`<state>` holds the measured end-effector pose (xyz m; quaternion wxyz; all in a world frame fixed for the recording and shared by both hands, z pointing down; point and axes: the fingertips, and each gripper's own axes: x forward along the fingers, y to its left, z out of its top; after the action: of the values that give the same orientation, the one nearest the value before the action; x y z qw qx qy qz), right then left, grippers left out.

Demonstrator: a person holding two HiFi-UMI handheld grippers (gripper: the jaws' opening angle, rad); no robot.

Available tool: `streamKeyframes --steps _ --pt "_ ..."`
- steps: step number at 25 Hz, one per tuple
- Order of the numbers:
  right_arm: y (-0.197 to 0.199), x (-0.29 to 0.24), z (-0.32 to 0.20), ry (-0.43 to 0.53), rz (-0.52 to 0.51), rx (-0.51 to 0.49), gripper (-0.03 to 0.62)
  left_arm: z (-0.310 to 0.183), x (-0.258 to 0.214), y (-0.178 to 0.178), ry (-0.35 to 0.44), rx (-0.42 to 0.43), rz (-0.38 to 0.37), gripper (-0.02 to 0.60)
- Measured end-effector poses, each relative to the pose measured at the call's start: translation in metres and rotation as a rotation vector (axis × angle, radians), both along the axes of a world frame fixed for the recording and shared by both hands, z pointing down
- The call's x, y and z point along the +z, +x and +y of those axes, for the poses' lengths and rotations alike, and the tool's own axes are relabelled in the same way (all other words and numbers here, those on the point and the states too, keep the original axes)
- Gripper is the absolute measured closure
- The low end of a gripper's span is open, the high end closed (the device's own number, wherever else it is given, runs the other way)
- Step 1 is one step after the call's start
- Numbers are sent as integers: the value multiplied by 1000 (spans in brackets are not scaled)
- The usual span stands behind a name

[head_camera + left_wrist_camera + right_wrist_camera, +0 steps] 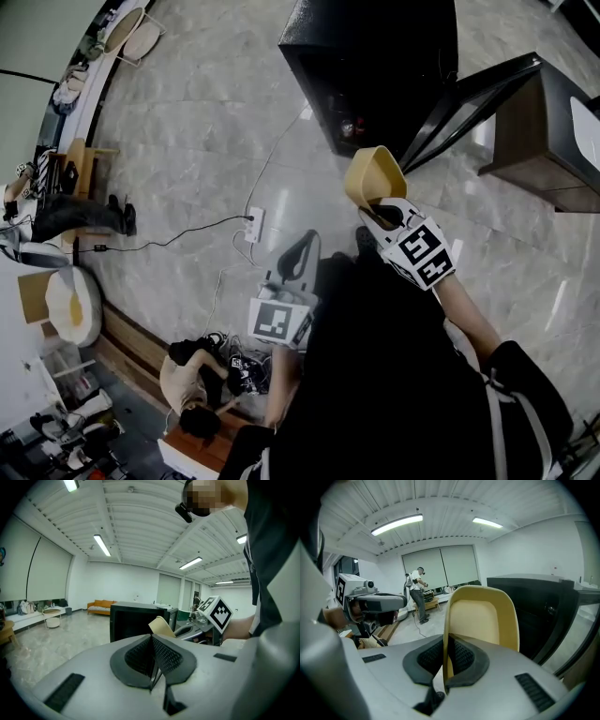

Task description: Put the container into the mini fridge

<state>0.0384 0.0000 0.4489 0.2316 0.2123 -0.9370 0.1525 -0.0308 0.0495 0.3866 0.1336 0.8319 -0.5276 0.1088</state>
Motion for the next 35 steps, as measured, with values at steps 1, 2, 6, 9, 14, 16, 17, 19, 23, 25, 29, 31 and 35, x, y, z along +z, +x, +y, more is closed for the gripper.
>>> streamKeyframes --steps 1,2,6,9,14,16,17,19,23,25,29,31,35 --pt "1 3 -2 -8 4 1 573 -4 -1 1 1 4 -2 549" --pt "1 7 -3 -16 9 2 574 -7 -2 2 -2 5 -3 548" --pt "3 15 -3 -44 20 10 574 -12 2 1 -16 21 12 548" --pt "1 18 -6 -51 23 18 574 -18 3 -3 -17 27 22 548" --pt "-11 19 -16 -42 38 29 574 -34 8 -16 -10 58 29 548" --pt "-16 17 -24 -39 45 32 574 -44 5 -23 -15 61 26 548" --pt "-19 16 -30 -38 50 31 574 -51 2 -27 -11 62 26 548" --pt "-23 18 -43 -33 70 25 574 -65 -2 -34 3 65 33 548" --pt "-22 40 -72 -22 142 21 574 -88 3 -48 -8 68 29 548" --pt "-24 52 -83 -23 174 23 574 -95 6 -54 -19 76 17 548" --pt "-28 72 -106 9 263 15 574 -105 2 -61 -27 103 30 548" --pt "-28 87 -119 19 307 19 574 -110 5 -63 -32 116 29 548" --pt "-29 119 -146 37 394 45 574 -122 4 -66 -18 133 62 548"
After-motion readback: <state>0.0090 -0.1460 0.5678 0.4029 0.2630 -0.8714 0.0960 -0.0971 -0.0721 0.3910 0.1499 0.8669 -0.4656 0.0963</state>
